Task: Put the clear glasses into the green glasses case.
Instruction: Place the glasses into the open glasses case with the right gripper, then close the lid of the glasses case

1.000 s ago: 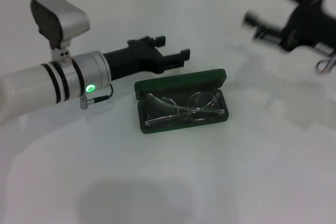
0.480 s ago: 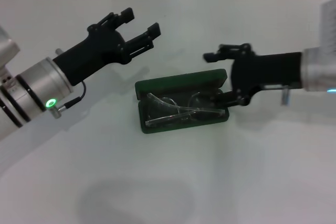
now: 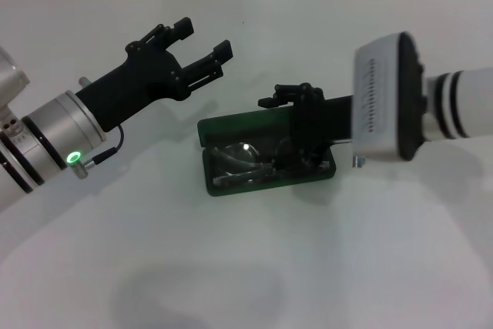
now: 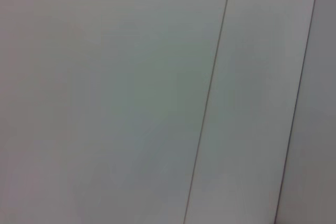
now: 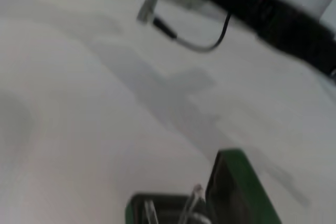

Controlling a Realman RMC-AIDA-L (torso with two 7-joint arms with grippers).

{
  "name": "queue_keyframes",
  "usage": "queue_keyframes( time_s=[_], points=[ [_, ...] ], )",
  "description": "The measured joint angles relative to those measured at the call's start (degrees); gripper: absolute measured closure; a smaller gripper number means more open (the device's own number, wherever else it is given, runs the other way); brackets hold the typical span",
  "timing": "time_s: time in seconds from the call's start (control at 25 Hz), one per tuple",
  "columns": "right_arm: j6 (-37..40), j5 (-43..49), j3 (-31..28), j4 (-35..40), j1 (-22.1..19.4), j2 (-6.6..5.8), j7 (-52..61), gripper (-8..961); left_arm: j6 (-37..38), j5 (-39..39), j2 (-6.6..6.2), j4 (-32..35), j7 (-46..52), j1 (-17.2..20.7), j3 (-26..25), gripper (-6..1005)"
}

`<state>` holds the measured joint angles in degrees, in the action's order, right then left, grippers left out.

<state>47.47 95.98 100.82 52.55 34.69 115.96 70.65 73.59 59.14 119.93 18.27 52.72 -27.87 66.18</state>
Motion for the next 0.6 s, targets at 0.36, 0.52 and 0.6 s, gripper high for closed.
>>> queue_keyframes(
  time_s=[0.36,0.52,0.6],
  points=[
    [-0.92,0.64,-0.19,2.6,-1.2,-0.04,1.17,110,-0.22,-0.06,-0.05,0.01,-0.05,-0.07,-0.01,141],
    [7.92,0.18,-9.45,3.71,-2.52,-0.18,0.81,110,-0.23,-0.41,-0.09,0.01,-0.07,-0.22,-0.09,141],
    [8.42,0.14,-11.83,3.82,-3.18,-0.22,0.78,110,-0.23,-0.73,-0.11,0.01,-0.07,-0.2,-0.09,141]
  ],
)
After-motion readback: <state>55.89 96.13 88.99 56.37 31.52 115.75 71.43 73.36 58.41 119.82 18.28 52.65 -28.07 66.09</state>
